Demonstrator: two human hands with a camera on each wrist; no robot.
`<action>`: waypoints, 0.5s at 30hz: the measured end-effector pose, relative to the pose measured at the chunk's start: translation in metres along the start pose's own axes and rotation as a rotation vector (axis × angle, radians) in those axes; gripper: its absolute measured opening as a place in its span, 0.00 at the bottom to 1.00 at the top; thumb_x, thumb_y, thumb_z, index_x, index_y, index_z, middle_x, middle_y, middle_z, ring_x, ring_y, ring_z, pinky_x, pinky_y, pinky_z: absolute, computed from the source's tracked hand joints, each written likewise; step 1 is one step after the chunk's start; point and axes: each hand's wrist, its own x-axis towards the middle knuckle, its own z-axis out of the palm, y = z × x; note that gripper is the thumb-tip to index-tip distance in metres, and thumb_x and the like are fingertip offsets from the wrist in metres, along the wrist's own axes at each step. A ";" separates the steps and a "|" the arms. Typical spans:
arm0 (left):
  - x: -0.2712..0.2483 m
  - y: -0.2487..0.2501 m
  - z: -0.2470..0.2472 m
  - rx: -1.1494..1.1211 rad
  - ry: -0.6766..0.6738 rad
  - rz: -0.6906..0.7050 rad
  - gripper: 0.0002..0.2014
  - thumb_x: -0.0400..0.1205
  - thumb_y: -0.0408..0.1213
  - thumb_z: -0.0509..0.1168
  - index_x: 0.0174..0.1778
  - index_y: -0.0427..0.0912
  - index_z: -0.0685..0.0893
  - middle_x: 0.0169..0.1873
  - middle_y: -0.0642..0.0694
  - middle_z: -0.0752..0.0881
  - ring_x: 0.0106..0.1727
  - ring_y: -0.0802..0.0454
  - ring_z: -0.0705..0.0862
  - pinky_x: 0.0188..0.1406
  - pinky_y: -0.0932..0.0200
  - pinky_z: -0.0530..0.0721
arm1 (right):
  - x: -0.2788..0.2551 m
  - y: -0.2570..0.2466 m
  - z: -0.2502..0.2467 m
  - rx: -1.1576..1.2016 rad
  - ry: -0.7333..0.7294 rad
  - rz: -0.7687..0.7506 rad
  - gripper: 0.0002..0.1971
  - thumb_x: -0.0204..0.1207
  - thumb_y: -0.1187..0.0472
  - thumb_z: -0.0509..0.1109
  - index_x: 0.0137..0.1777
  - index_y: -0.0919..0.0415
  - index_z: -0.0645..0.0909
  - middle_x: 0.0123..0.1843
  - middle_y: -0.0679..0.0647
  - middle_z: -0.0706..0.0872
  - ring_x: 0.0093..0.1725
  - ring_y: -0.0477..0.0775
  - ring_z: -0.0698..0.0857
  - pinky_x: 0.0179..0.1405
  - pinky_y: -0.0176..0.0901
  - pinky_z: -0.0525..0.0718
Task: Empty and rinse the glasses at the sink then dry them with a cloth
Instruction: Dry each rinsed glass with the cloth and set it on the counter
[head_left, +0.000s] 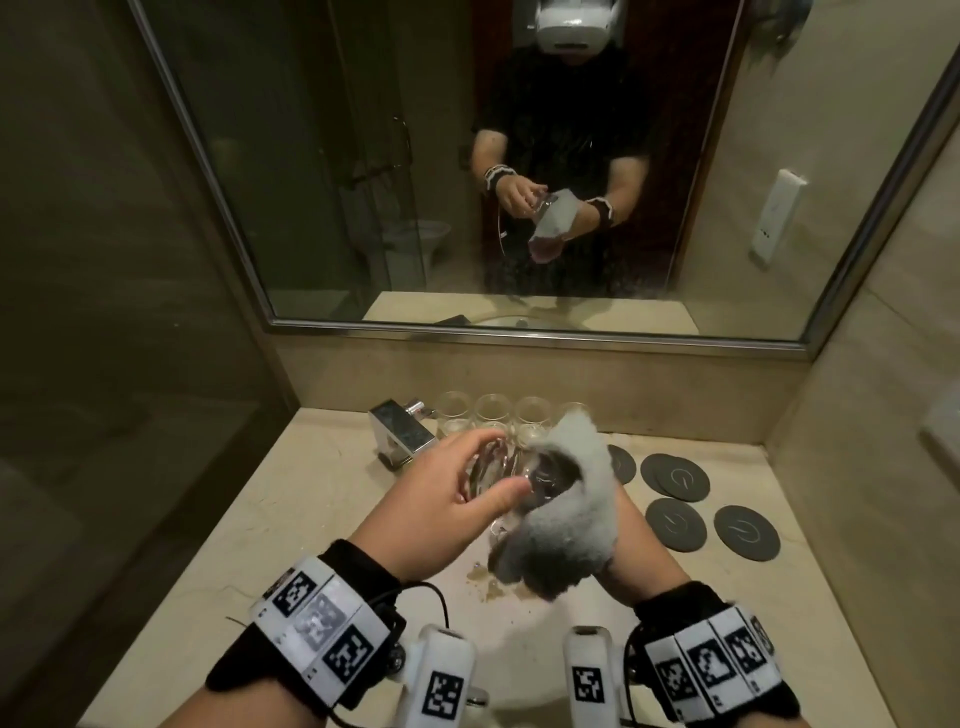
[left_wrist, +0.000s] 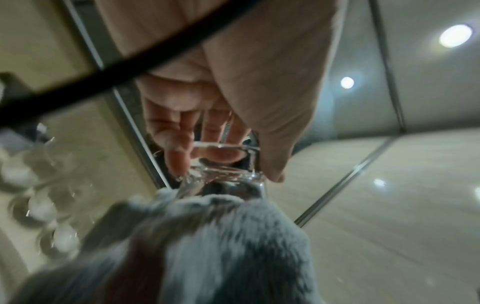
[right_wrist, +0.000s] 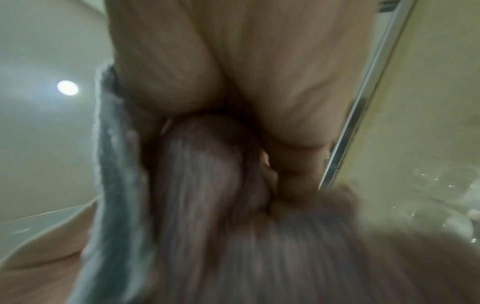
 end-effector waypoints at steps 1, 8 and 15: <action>0.000 -0.001 -0.001 0.098 -0.012 0.059 0.28 0.79 0.58 0.66 0.74 0.55 0.74 0.60 0.59 0.81 0.55 0.66 0.81 0.55 0.65 0.82 | -0.002 -0.007 0.002 -0.209 -0.088 -0.059 0.04 0.77 0.57 0.73 0.47 0.46 0.82 0.44 0.46 0.88 0.45 0.46 0.87 0.45 0.49 0.88; -0.002 0.002 0.017 0.228 -0.071 0.268 0.32 0.76 0.57 0.71 0.75 0.53 0.75 0.65 0.60 0.79 0.61 0.68 0.77 0.65 0.69 0.75 | -0.022 -0.015 0.025 -0.365 -0.013 -0.157 0.13 0.71 0.50 0.71 0.53 0.45 0.75 0.43 0.33 0.78 0.48 0.19 0.77 0.43 0.15 0.73; -0.001 -0.015 0.017 -0.340 0.133 -0.397 0.22 0.80 0.60 0.61 0.44 0.42 0.85 0.41 0.51 0.87 0.38 0.54 0.82 0.40 0.59 0.78 | -0.007 -0.017 0.029 0.227 0.825 0.143 0.20 0.78 0.69 0.55 0.38 0.67 0.90 0.32 0.61 0.91 0.36 0.61 0.90 0.40 0.46 0.86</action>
